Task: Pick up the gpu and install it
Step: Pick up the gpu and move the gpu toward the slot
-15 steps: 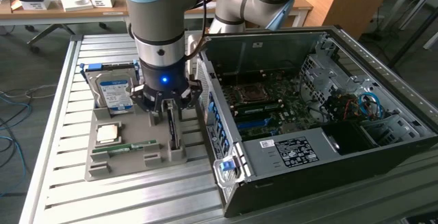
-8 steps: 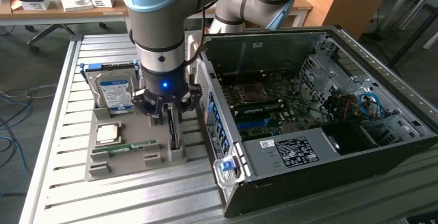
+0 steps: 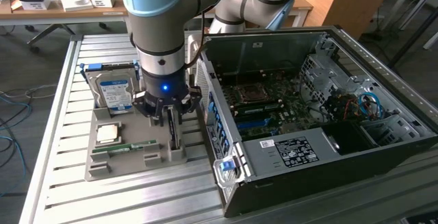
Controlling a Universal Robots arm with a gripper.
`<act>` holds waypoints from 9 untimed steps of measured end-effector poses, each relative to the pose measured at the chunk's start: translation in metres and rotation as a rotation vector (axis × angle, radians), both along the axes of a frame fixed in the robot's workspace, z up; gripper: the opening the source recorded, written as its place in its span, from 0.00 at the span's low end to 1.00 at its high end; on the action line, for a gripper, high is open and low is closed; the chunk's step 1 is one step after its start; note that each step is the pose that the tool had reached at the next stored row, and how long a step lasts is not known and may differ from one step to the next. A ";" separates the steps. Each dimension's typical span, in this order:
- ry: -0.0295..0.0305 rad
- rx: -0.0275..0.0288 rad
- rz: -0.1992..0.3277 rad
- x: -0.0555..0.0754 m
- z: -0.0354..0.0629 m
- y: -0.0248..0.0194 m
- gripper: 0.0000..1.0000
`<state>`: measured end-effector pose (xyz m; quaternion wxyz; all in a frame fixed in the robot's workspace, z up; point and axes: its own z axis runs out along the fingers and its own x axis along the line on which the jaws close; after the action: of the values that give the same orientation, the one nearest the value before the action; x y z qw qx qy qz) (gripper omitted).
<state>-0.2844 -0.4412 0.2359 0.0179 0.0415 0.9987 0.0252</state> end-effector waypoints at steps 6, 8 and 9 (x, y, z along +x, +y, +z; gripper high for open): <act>-0.0001 0.0005 0.000 0.000 -0.0021 0.0056 0.47; -0.0003 0.0007 0.000 0.000 -0.0036 0.0057 0.47; -0.0003 0.0007 0.000 0.000 -0.0043 0.0058 0.47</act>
<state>-0.2843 -0.4354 0.2316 0.0180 0.0415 0.9986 0.0255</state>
